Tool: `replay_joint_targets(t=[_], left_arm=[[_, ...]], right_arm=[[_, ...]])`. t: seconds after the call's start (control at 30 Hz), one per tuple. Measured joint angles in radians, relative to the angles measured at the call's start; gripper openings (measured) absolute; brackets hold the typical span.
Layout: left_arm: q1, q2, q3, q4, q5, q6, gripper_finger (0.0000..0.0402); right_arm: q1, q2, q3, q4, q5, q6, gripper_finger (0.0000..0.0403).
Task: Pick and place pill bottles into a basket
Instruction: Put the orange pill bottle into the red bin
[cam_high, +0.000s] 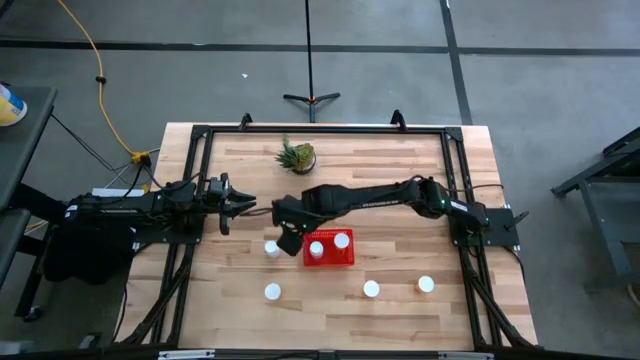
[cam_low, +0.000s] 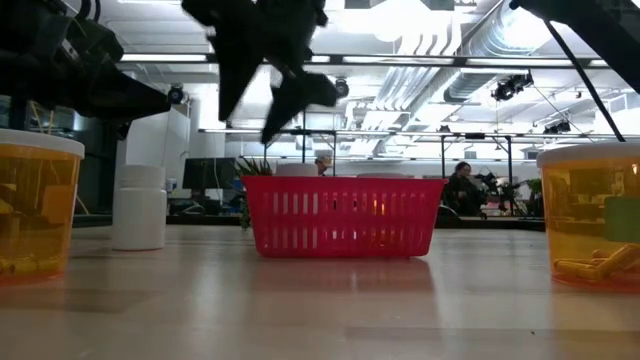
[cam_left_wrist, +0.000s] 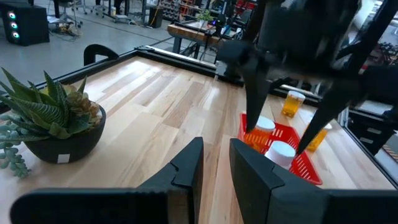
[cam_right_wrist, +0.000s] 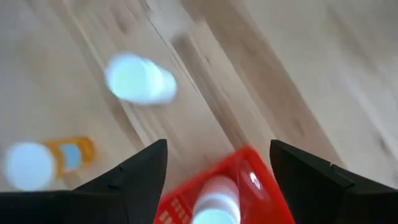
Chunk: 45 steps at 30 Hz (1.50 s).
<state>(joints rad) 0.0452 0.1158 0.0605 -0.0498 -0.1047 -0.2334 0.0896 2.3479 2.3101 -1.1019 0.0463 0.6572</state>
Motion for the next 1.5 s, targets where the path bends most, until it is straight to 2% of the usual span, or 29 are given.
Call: replay_joint_targets(t=[0.53, 0.67, 0.93, 1.2, 1.5], left_arm=[[0.000, 0.000, 0.000, 0.068, 0.002, -0.033, 0.0115], [0.000, 0.000, 0.000, 0.077, 0.046, -0.034, 0.0115], [0.000, 0.000, 0.000, 0.092, 0.066, -0.063, 0.0115], [0.000, 0.000, 0.000, 0.107, 0.077, -0.063, 0.0115], [0.000, 0.000, 0.000, 0.121, 0.068, -0.116, 0.0115]], right_arm=[[-0.011, -0.003, 0.040, 0.156, -0.079, -0.169, 0.0273], [-0.012, -0.016, 0.040, 0.163, -0.073, -0.231, 0.0273], [-0.046, -0.152, 0.040, 0.190, 0.051, -0.357, 0.0273], [-0.081, -0.267, 0.041, 0.136, 0.118, -0.440, 0.0273], [-0.091, -0.349, 0.040, 0.018, 0.102, -0.578, 0.0273]])
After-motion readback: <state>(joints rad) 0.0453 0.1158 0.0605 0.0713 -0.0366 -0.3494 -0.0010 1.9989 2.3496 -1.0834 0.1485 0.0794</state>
